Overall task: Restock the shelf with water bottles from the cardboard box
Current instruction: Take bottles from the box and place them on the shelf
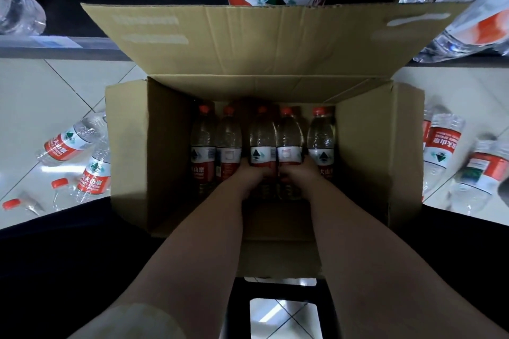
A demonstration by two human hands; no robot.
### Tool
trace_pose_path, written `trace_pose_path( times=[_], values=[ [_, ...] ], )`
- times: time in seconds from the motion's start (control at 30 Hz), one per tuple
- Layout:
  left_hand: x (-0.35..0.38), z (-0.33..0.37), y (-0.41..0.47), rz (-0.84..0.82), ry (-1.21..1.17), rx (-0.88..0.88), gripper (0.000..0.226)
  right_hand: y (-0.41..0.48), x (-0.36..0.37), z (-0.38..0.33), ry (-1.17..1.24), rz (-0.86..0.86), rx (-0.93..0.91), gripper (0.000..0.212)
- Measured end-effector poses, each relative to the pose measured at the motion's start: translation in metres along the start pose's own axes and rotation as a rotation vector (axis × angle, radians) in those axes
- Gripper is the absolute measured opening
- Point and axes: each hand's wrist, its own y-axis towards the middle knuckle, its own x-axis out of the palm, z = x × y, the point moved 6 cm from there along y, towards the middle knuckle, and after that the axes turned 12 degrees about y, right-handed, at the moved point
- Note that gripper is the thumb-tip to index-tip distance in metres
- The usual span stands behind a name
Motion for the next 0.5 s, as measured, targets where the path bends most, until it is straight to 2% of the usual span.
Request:
trace_pose_path(
  times=[0.03, 0.1, 0.17, 0.27, 0.33, 0.43, 0.5],
  values=[
    [-0.001, 0.001, -0.006, -0.012, -0.014, -0.015, 0.094, 0.000, -0.002, 0.001, 0.025, -0.034, 0.038, 0.048],
    [-0.002, 0.004, -0.017, -0.037, -0.013, -0.021, 0.079, -0.002, -0.006, 0.001, -0.001, -0.099, 0.094, 0.051],
    [-0.004, 0.004, -0.022, -0.045, -0.023, -0.033, 0.074, -0.008, -0.011, -0.002, -0.013, -0.136, 0.119, 0.053],
    [-0.006, 0.008, -0.029, -0.038, -0.072, -0.035, 0.079, -0.021, -0.015, -0.009, 0.061, -0.162, 0.171, 0.067],
    [-0.007, 0.014, -0.043, -0.031, -0.090, -0.059, 0.077, -0.040, -0.019, -0.022, -0.014, -0.169, 0.193, 0.069],
    [-0.014, 0.031, -0.076, 0.040, -0.095, 0.001, 0.037, -0.071, -0.024, -0.043, -0.090, -0.192, 0.135, 0.065],
    [-0.017, 0.043, -0.101, 0.081, -0.073, 0.075, 0.025, -0.088, -0.025, -0.053, -0.072, -0.180, 0.034, 0.081]
  ],
)
